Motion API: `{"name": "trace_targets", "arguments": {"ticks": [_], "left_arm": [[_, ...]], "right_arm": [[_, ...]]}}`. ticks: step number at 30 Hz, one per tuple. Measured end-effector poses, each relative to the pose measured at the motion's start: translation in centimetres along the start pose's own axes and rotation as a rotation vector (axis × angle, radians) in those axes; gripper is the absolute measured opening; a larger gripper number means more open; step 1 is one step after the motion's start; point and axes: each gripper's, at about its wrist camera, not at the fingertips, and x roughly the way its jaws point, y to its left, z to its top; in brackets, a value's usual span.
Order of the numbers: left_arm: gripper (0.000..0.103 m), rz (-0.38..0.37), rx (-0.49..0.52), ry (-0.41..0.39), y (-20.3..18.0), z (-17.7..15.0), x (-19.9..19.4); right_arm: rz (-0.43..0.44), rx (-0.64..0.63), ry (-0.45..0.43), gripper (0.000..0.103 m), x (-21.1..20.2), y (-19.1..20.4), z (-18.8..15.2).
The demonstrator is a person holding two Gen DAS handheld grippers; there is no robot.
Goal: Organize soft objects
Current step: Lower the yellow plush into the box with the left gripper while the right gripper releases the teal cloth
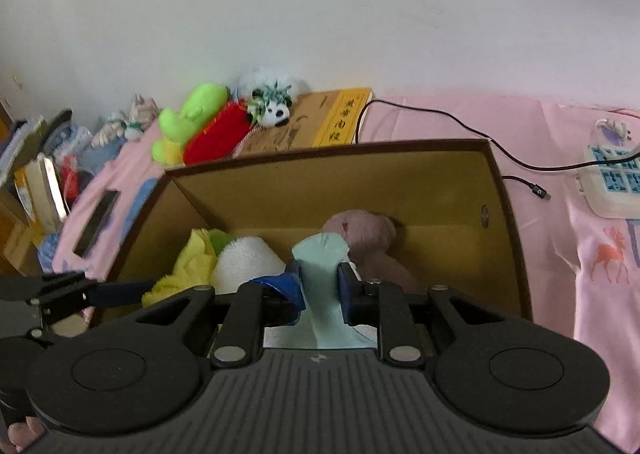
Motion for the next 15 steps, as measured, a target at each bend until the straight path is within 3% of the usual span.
{"name": "trace_targets", "arguments": {"ticks": [6, 15], "left_arm": [[0.067, 0.044, 0.002, -0.036, -0.7, -0.1, -2.6], [0.067, 0.164, -0.017, -0.028, -2.4, -0.4, -5.2]], "right_arm": [[0.116, 0.122, -0.044, 0.003, -2.2, -1.0, 0.5], [0.150, 0.118, -0.140, 0.006, -6.6, 0.9, -0.4]]}}
